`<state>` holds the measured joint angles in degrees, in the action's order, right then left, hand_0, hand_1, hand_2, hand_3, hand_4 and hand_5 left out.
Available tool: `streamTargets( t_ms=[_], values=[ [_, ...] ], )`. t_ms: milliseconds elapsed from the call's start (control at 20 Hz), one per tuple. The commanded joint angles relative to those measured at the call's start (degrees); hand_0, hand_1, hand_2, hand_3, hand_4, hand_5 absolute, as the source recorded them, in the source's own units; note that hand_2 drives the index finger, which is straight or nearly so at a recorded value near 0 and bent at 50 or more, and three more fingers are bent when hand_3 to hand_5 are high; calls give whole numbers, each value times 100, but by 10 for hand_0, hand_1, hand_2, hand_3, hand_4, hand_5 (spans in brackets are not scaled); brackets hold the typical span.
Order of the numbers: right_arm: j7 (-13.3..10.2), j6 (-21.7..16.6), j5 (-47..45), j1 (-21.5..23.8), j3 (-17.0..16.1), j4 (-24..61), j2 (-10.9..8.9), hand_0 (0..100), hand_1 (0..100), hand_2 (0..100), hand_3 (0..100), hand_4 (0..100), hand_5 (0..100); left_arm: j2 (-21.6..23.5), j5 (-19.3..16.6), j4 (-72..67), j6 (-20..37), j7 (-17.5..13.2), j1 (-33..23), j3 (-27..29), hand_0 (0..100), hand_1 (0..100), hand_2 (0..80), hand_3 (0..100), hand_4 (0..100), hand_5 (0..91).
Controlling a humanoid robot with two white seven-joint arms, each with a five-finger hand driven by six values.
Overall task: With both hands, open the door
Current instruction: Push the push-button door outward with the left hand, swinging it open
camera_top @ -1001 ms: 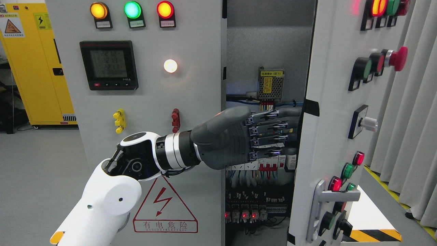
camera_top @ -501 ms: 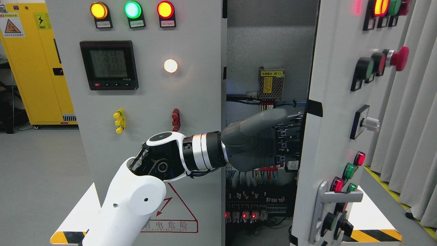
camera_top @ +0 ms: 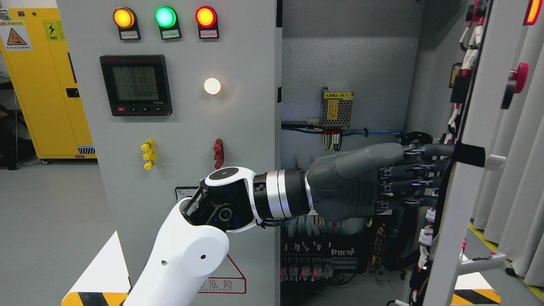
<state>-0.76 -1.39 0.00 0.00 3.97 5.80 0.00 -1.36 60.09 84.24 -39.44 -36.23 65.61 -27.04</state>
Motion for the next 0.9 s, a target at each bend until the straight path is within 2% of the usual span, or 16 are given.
streamTargets(
  t_ms=[0,100,250,501,651,851],
  values=[
    [-3,-1,-158,193,-10,0,44,0,500,40,0,0,0,-549,-15,268,-55,64,4,-108,120,556,0,0,0,0],
    [-3,-1,-158,193,-10,0,44,0,500,40,0,0,0,-690,-41,268,-55,151,4,-222,120,556,0,0,0,0],
    [-3,-1,-158,193,-10,0,44,0,500,40,0,0,0,-857,-129,260,-64,616,13,-301,120,556,0,0,0,0],
    [-3,-1,-158,211,-19,0,35,0,500,40,0,0,0,-866,-138,259,6,714,22,-802,120,556,0,0,0,0],
    [-3,-1,-158,211,-28,0,35,0,500,40,0,0,0,-866,-112,233,15,1038,66,-978,120,556,0,0,0,0],
    [-3,-1,-158,219,-28,0,35,0,500,40,0,0,0,-866,-50,146,129,1066,189,-1136,120,556,0,0,0,0]
  ],
)
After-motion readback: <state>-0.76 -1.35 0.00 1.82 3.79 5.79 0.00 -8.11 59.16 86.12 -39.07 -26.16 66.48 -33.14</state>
